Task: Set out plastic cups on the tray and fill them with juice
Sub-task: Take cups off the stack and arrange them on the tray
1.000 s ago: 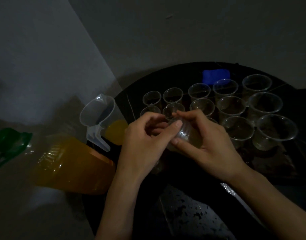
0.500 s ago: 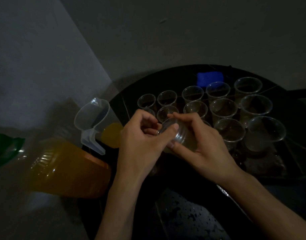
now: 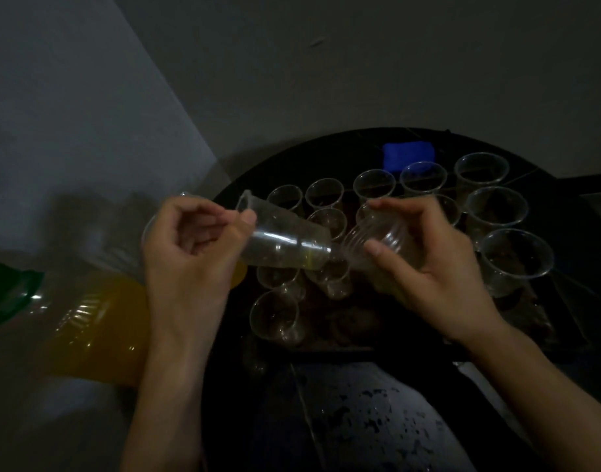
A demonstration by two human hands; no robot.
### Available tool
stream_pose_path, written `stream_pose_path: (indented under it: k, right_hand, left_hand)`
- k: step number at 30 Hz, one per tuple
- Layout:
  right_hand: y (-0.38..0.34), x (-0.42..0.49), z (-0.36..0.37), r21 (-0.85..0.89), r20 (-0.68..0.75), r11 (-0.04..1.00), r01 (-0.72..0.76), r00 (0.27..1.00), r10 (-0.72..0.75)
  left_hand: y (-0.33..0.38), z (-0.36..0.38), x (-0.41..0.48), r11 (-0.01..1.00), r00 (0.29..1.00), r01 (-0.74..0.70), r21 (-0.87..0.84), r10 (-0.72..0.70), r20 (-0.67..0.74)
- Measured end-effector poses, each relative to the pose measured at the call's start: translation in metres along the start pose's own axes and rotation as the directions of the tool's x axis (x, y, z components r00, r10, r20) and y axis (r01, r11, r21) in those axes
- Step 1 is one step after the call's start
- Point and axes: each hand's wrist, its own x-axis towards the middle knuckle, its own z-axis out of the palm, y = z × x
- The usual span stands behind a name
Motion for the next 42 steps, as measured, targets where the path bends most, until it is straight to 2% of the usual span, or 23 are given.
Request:
stream_pose_path:
  k: [2,6,8,10,16,31,42]
  right_hand:
    - [0.000,0.003,-0.007,0.102,-0.086,0.994,-0.039,0.995,0.048]
    - [0.001,0.009,-0.016,0.156,-0.219,0.986,-0.058,0.971,0.092]
    - [0.003,0.011,-0.017,0.149,-0.251,0.988,-0.046,0.964,0.083]
    - [0.004,0.011,-0.018,0.145,-0.262,0.988,-0.043,0.962,0.080]
    - [0.002,0.010,-0.016,0.151,-0.257,0.988,-0.037,0.963,0.075]
    - [0.002,0.012,-0.014,0.115,-0.268,0.993,-0.034,0.961,0.064]
    - [0.000,0.010,-0.015,0.107,-0.253,0.994,-0.035,0.966,0.061]
  left_hand:
    - [-0.003,0.000,-0.004,0.999,0.995,-0.034,0.043,0.030,0.100]
    - [-0.021,0.015,-0.027,0.930,0.945,-0.148,0.336,0.033,0.325]
    - [-0.030,0.022,-0.039,0.884,0.923,-0.218,0.415,0.048,0.382]
    - [-0.038,0.025,-0.046,0.869,0.907,-0.258,0.422,0.067,0.416]
    - [-0.056,0.029,-0.047,0.834,0.893,-0.313,0.455,0.095,0.440]
    - [-0.075,0.041,-0.045,0.802,0.866,-0.288,0.523,-0.015,0.500]
    - [-0.078,0.041,-0.047,0.790,0.876,-0.294,0.538,-0.002,0.482]
